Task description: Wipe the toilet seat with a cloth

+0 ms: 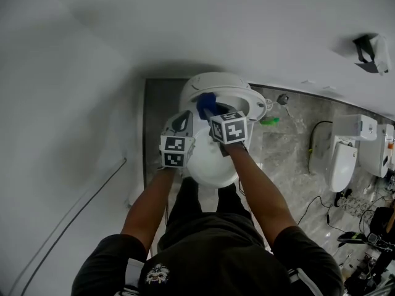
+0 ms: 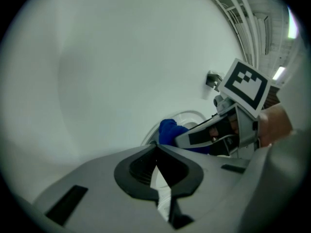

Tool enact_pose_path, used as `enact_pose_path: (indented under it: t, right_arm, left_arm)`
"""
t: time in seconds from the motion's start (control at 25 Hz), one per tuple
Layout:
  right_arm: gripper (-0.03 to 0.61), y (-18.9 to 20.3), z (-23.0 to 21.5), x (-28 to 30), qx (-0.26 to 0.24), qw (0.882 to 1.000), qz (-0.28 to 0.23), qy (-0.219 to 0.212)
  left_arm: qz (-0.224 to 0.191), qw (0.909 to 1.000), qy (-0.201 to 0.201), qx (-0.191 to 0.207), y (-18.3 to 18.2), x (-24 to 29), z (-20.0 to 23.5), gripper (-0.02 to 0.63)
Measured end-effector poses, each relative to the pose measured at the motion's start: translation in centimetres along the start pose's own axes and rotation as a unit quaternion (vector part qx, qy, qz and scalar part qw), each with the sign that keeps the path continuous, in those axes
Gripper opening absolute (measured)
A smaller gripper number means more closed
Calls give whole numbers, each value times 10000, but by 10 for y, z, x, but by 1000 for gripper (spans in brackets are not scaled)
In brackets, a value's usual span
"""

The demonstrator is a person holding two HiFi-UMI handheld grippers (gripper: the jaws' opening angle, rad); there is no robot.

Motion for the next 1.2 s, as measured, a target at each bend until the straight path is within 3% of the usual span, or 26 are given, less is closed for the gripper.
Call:
enact_pose_path:
  t: [0.52,0.84,1.2]
  right_arm:
    - [106,-26,-42,-36,254,9942,-879,559]
    - [104,-24,-72,-53,-335,9903,-884,1020]
    - [104,-14,-108,-71,-350,9860,-926,1345]
  left_arm:
    - [-108,9995,276,140,-30,22,-31,9]
    - [-111,9990,376,221,-34,41,-51,9]
    - [-52,9980,568,285,-40,62,-79,9]
Point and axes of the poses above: the fingertips, and each gripper's own axes: x forward along the fingers, z to its left, y out of its underside, the point moved 4 cm from there along -x, backward along the fingers, and after that the axes turned 2 degrees about -z, right-handed, at the moved point
